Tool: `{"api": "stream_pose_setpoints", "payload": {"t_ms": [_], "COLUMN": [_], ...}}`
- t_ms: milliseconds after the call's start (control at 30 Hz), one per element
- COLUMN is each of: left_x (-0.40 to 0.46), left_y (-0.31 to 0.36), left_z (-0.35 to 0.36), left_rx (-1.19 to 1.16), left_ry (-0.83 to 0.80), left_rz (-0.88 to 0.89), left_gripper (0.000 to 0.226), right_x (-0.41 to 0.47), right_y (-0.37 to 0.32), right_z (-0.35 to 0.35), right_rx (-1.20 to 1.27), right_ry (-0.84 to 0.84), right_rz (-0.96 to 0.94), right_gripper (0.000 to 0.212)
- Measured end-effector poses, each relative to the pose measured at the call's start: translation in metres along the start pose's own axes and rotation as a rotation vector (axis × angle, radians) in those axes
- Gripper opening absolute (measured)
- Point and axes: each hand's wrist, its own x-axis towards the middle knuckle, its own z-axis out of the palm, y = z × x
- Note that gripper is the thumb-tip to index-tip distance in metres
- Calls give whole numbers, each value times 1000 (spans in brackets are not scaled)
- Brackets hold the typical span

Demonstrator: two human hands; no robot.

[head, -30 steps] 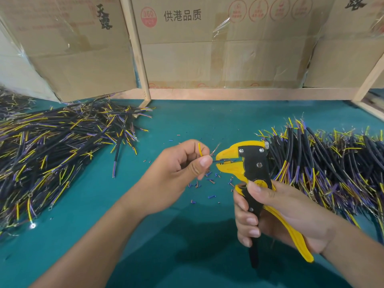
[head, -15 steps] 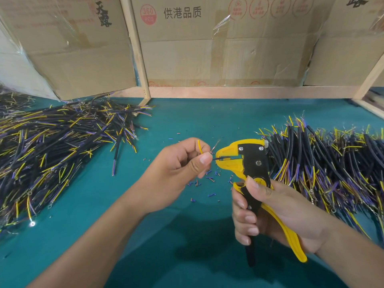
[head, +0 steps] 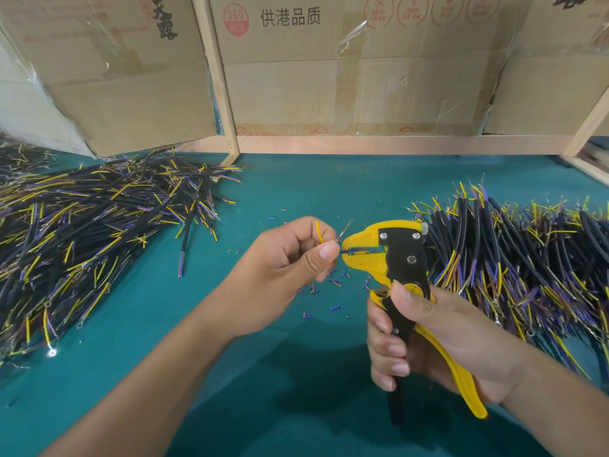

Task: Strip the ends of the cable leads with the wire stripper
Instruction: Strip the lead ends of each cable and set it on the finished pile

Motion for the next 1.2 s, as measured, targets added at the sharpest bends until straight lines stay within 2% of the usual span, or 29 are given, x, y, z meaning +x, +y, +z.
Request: {"api": "stream_pose_setpoints", "payload": {"t_ms": [300, 467, 633, 1100, 1167, 1200], "left_x": [1, 0, 1, -1, -3, -6], "left_y": [-2, -6, -8, -2, 1, 3], "left_z": [2, 6, 9, -14, -33, -51], "left_rx": [6, 267, 399, 561, 586, 562], "left_ry": [15, 107, 168, 68, 117, 222], "left_rz": [22, 70, 119, 183, 183, 189], "left_gripper": [12, 19, 19, 24, 30, 33], "right_x": [0, 0, 0, 0, 0, -2], "right_y": [1, 2, 1, -3, -6, -13], "right_z": [7, 12, 14, 22, 19, 15], "right_rx": [26, 32, 9, -72, -21, 22], "right_ry": [67, 151, 217, 187, 229, 292], "right_rz": [2, -19, -31, -22, -89, -155], "right_gripper": [52, 56, 58, 55, 55, 55]}}
